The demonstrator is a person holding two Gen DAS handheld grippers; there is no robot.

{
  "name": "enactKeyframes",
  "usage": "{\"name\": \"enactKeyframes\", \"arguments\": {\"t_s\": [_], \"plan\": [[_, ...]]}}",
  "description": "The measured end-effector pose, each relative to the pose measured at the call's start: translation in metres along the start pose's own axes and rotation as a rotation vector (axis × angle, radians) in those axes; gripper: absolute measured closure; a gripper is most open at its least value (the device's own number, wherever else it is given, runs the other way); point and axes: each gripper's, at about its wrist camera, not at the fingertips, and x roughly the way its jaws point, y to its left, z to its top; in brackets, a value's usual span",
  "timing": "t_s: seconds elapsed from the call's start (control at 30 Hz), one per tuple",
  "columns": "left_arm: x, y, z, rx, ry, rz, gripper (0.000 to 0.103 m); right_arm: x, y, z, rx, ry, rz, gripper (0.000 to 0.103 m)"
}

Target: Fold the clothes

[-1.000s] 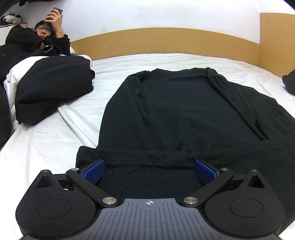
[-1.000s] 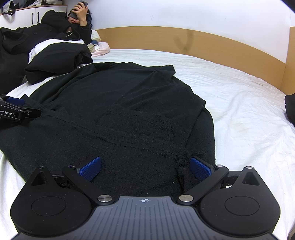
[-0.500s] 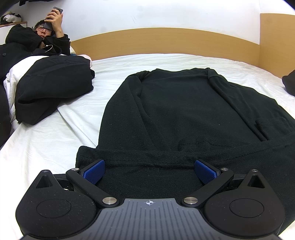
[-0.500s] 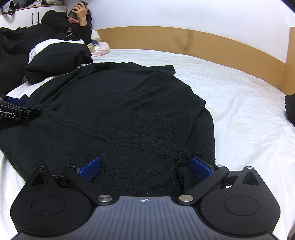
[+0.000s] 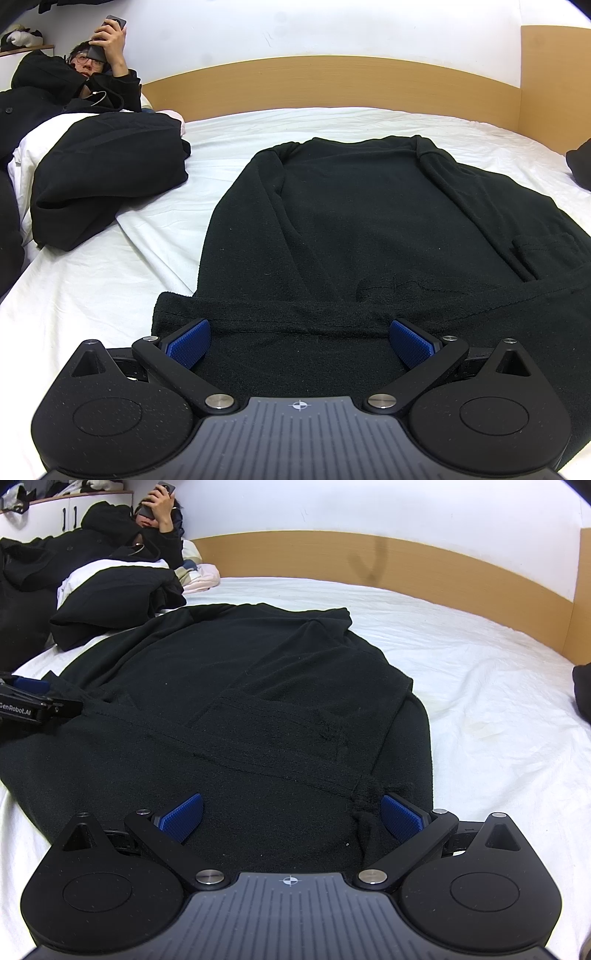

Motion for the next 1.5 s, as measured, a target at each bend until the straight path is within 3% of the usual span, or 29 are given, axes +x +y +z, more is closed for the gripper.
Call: {"name": "enactKeyframes", "arguments": {"t_s": [0.17, 0.23, 0.3, 0.37, 0.4, 0.5, 0.57, 0.63, 0.7, 0.77, 0.87, 0.97, 1.03, 1.07, 1.1, 1.17, 1.23, 1.4, 1.5], "plan": [[0.0, 0.0, 0.0, -0.002, 0.0, 0.0, 0.0, -0.03, 0.0, -0.003, -0.048, 0.0, 0.002, 0.0], [0.0, 0.0, 0.0, -0.002, 0.0, 0.001, 0.0, -0.055, -0.005, -0.012, -0.071, -0.078, 0.081, 0.0], [0.0, 0.0, 0.0, -0.004, 0.0, 0.0, 0.0, -0.068, -0.012, -0.018, -0.01, -0.17, 0.187, 0.0], [0.0, 0.0, -0.001, -0.003, 0.001, 0.001, 0.0, -0.058, -0.013, -0.015, 0.063, -0.116, 0.247, 0.001], [0.0, -0.001, -0.001, -0.002, 0.001, 0.001, 0.0, -0.051, -0.011, -0.013, 0.079, -0.073, 0.252, 0.007], [0.001, 0.0, 0.0, -0.005, 0.007, -0.004, 0.0, -0.036, -0.011, -0.014, 0.042, 0.012, 0.18, 0.028], [0.001, 0.0, 0.0, -0.007, 0.008, -0.005, 0.0, -0.041, -0.022, -0.014, 0.05, 0.018, 0.185, 0.034], [0.001, 0.0, 0.0, -0.005, 0.008, -0.003, 0.0, -0.049, -0.04, -0.016, 0.088, 0.028, 0.137, 0.035], [0.001, -0.001, 0.0, -0.005, 0.007, -0.002, 0.0, -0.056, -0.059, -0.022, 0.138, 0.014, 0.119, 0.045], [0.001, -0.001, 0.0, -0.006, 0.007, -0.002, 0.0, -0.061, -0.073, -0.023, 0.221, 0.011, 0.138, 0.05], [0.001, -0.001, 0.0, -0.005, 0.006, -0.001, 0.0, -0.067, -0.06, -0.02, 0.171, -0.024, 0.172, 0.052], [0.001, -0.001, -0.001, -0.005, 0.006, -0.001, 0.0, -0.056, -0.05, -0.019, 0.131, 0.024, 0.145, 0.052], [0.0, -0.002, -0.001, -0.005, 0.006, -0.001, 0.0, -0.054, -0.063, -0.022, 0.167, 0.033, 0.139, 0.056], [0.0, -0.002, -0.001, -0.006, 0.006, -0.001, 0.0, -0.058, -0.075, -0.024, 0.213, 0.03, 0.154, 0.064], [0.0, -0.002, -0.001, -0.006, 0.006, -0.002, 0.0, -0.063, -0.086, -0.026, 0.25, 0.023, 0.137, 0.074], [0.001, -0.002, -0.001, -0.007, 0.006, -0.002, 0.0, -0.072, -0.106, -0.03, 0.309, 0.009, 0.089, 0.075], [0.0, -0.002, -0.001, -0.008, 0.005, -0.003, 0.0, -0.076, -0.114, -0.034, 0.289, 0.006, -0.008, 0.07], [0.0, -0.002, -0.001, -0.007, 0.006, -0.003, 0.0, -0.101, -0.103, -0.028, 0.251, -0.121, 0.157, 0.07], [0.0, -0.002, -0.001, -0.006, 0.006, -0.002, 0.0, -0.094, -0.08, -0.025, 0.169, -0.087, 0.24, 0.071]]}}
